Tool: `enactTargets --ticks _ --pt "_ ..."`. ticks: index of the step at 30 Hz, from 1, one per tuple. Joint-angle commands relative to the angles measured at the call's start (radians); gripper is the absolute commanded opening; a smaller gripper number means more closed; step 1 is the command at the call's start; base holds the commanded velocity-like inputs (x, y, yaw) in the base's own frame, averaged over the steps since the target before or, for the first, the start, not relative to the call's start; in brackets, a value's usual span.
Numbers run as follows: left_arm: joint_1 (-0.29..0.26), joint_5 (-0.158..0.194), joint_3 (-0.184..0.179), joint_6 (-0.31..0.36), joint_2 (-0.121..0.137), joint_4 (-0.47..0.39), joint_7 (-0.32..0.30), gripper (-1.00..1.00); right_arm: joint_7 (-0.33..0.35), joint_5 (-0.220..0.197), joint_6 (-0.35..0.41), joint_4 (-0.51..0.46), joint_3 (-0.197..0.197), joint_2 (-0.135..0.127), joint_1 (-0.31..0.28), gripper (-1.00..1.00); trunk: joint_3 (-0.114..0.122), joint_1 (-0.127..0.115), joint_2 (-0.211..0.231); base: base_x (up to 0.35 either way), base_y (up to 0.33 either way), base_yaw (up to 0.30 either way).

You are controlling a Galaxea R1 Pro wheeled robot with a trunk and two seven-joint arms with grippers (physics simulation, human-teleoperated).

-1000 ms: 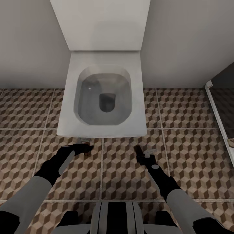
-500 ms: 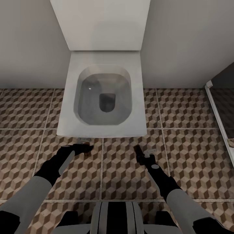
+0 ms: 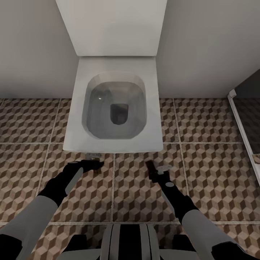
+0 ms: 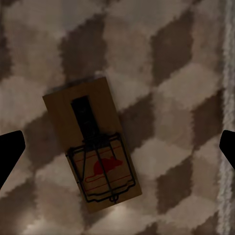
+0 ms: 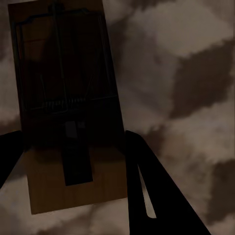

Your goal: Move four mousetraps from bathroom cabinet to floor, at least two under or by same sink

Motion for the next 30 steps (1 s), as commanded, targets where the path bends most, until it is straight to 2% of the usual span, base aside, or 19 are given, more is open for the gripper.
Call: enactTargets --ticks 1,19,30 --pt "0.000 0.001 -0.002 0.004 0.001 -0.001 -0.001 1.00 -0.006 0.002 0.007 -0.002 0.005 0.000 0.000 -1.00 0.000 0.000 0.000 0.000 0.000 0.000" --pt "0.000 0.002 -0.002 0.004 0.001 -0.001 -0.001 1.00 -0.006 0.002 0.011 -0.032 0.005 0.044 0.000 -1.00 0.000 0.000 0.000 0.000 0.000 0.000" --pt "0.000 0.002 -0.002 0.004 -0.001 0.000 -0.001 1.00 -0.005 0.002 0.011 -0.037 0.005 0.050 0.000 -1.00 0.000 0.000 0.000 0.000 0.000 0.000"
